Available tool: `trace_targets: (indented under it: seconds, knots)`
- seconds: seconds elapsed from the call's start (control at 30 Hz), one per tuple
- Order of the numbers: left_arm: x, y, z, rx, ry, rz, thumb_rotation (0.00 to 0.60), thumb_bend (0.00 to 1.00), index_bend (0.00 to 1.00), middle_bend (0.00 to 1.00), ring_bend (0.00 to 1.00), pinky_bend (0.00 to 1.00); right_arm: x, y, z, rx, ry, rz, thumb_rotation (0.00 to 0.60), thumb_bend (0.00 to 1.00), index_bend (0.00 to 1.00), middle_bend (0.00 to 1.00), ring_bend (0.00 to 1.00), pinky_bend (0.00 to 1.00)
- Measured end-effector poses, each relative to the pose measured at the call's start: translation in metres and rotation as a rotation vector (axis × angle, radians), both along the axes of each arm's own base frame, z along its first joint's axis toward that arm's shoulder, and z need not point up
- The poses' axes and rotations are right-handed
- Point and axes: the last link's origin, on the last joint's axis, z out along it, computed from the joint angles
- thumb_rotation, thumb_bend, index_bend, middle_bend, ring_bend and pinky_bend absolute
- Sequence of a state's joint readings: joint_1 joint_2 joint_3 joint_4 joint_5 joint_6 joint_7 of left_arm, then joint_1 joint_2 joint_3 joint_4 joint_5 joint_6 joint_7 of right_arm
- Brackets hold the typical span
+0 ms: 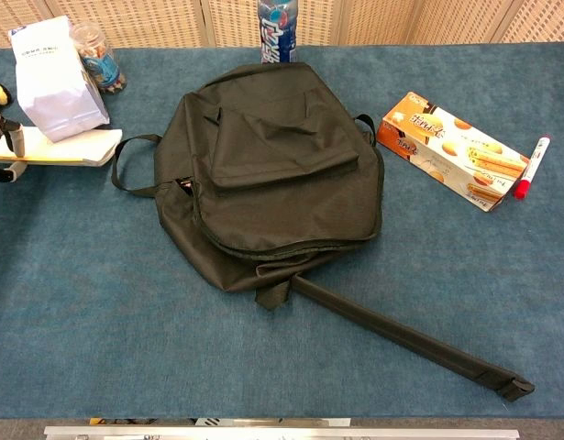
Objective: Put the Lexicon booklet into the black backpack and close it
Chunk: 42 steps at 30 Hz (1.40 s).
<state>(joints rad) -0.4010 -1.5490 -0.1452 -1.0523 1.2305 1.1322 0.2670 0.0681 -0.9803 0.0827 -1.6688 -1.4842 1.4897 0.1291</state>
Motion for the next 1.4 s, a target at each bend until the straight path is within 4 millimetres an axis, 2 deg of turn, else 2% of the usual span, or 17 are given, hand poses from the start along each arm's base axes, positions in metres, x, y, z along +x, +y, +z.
trace_targets:
  seconds: [0.33, 0.6, 0.8, 1.03, 1.4]
  knots:
    - [0.001, -0.002, 0.008, 0.05, -0.065, -0.02, 0.6, 0.35, 0.64, 0.52, 0.4, 0.29, -0.001, -0.001, -0.002, 0.007, -0.006, -0.001, 0.6, 0.31, 0.15, 0.21, 0.05, 0.03]
    - [0.005, -0.01, 0.031, 0.095, -0.064, -0.111, 0.6, 0.35, 0.64, 0.55, 0.44, 0.4, 0.008, -0.005, -0.007, 0.041, -0.006, 0.04, 0.6, 0.31, 0.16, 0.21, 0.05, 0.03]
    - [0.008, -0.021, 0.059, 0.134, -0.064, -0.181, 0.6, 0.35, 0.65, 0.57, 0.45, 0.41, 0.025, -0.012, -0.014, 0.088, -0.018, 0.097, 0.6, 0.31, 0.16, 0.21, 0.06, 0.08]
    - [0.01, -0.042, 0.081, 0.143, -0.055, -0.24, 0.6, 0.35, 0.65, 0.59, 0.46, 0.41, 0.051, -0.023, -0.026, 0.179, -0.022, 0.168, 0.6, 0.31, 0.16, 0.21, 0.06, 0.1]
    - [0.022, -0.069, 0.093, 0.093, -0.069, -0.359, 0.6, 0.35, 0.65, 0.59, 0.46, 0.41, 0.094, -0.037, -0.059, 0.375, -0.047, 0.252, 0.6, 0.3, 0.16, 0.21, 0.06, 0.12]
